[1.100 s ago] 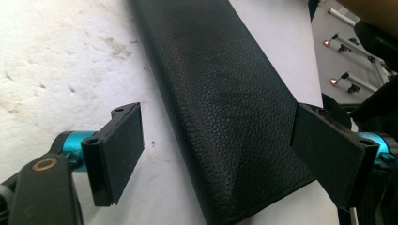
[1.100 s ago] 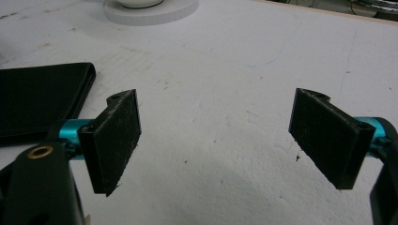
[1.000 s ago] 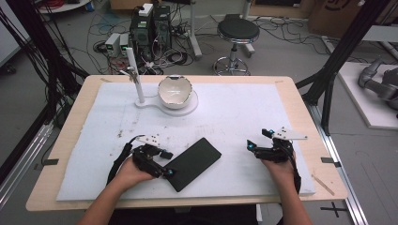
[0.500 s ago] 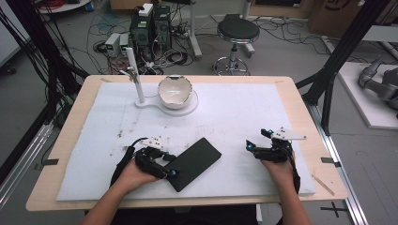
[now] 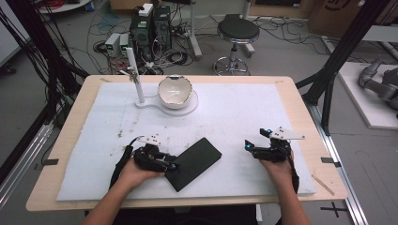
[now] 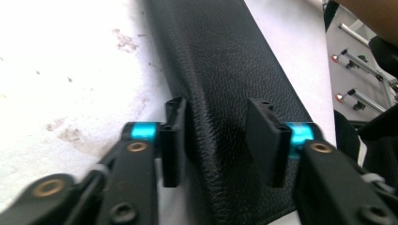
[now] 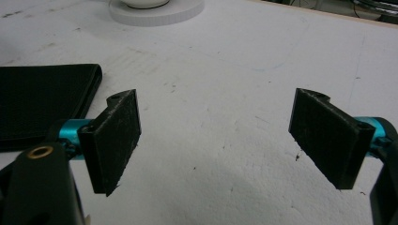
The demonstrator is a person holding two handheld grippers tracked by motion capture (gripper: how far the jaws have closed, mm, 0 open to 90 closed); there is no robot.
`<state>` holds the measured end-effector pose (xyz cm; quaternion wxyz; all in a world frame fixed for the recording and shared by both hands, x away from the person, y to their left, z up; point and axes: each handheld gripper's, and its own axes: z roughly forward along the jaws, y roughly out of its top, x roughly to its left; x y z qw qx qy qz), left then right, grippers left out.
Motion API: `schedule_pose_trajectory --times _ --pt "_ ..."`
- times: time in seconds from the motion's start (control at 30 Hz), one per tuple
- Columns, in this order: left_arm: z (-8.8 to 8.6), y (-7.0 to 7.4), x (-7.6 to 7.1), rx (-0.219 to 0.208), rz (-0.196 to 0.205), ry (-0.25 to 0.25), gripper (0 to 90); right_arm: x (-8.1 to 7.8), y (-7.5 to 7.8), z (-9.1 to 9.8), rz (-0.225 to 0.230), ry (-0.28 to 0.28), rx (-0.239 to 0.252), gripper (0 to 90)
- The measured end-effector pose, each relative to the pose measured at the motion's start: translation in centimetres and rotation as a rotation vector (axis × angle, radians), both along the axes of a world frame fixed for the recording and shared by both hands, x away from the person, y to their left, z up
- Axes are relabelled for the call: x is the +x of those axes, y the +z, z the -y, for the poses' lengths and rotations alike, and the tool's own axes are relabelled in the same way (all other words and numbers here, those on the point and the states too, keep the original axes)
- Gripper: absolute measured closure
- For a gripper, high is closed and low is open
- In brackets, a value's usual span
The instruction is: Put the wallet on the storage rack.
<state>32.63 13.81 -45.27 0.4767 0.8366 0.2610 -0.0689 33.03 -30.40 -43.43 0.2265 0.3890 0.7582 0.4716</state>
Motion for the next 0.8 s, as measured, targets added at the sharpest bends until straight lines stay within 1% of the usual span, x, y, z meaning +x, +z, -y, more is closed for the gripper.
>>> schedule_pose_trajectory --times 0.1,0.13,0.2,0.23,0.27,0.3,0.33,0.4,0.47,0.53,0.57,0.6,0.63,0.67,0.7,0.77,0.8 --pt "-0.1 0.1 -0.1 -0.031 0.014 0.003 73.3 0.0 0.0 -0.1 -0.007 0.001 0.002 17.3" --pt "-0.2 0.1 -0.1 -0.038 0.015 0.001 75.1 0.0 0.0 -0.1 -0.006 0.003 0.001 17.3" --pt "-0.2 0.2 -0.1 -0.054 0.021 -0.005 76.7 0.0 0.0 -0.1 -0.007 0.003 0.002 17.3" --pt "-0.3 0.3 -0.1 -0.072 0.022 -0.006 77.5 0.0 0.0 -0.1 -0.006 0.003 0.003 17.3" --pt "-0.3 0.3 -0.1 -0.072 0.022 -0.006 78.1 -0.1 0.0 0.0 -0.007 0.002 0.006 17.3" --pt "-0.4 0.6 -0.2 -0.094 0.034 -0.016 78.6 -0.1 0.0 0.0 -0.001 0.006 0.01 17.3" --pt "-0.4 0.8 -0.2 -0.099 0.039 -0.021 78.9 -0.1 0.1 0.1 0.0 0.007 0.014 17.3" --pt "-0.6 1.5 -0.3 -0.113 0.07 -0.035 79.9 -0.1 0.1 0.1 0.004 0.011 0.018 17.3" --pt "-0.7 2.4 -0.5 -0.127 0.12 -0.053 80.6 -0.1 0.1 0.0 0.001 0.015 0.019 17.3" --pt "-0.8 3.4 -0.8 -0.131 0.175 -0.072 81.0 -0.1 0.1 0.0 0.01 0.02 0.016 17.3" --pt "-0.8 3.4 -0.8 -0.131 0.175 -0.072 81.3 -0.1 0.2 0.0 0.012 0.023 0.016 17.3" --pt "-0.9 4.1 -1.1 -0.13 0.211 -0.082 81.6 -0.1 0.2 0.0 0.013 0.025 0.021 17.3" --pt "-0.9 4.4 -1.3 -0.126 0.223 -0.086 81.7 -0.1 0.3 0.0 0.019 0.026 0.021 17.3" --pt "-0.9 4.4 -1.3 -0.126 0.223 -0.086 81.8 -0.1 0.3 0.0 0.019 0.026 0.021 17.3" --pt "-0.9 4.7 -1.4 -0.124 0.234 -0.088 81.8 -0.1 0.3 0.0 0.018 0.026 0.021 17.3" --pt "-0.8 5.1 -1.5 -0.141 0.238 -0.098 82.0 -0.2 0.4 -0.2 0.016 0.037 0.026 17.3" --pt "-0.8 5.1 -1.5 -0.141 0.238 -0.098 82.0 -0.2 0.5 -0.3 0.02 0.042 0.023 17.3"
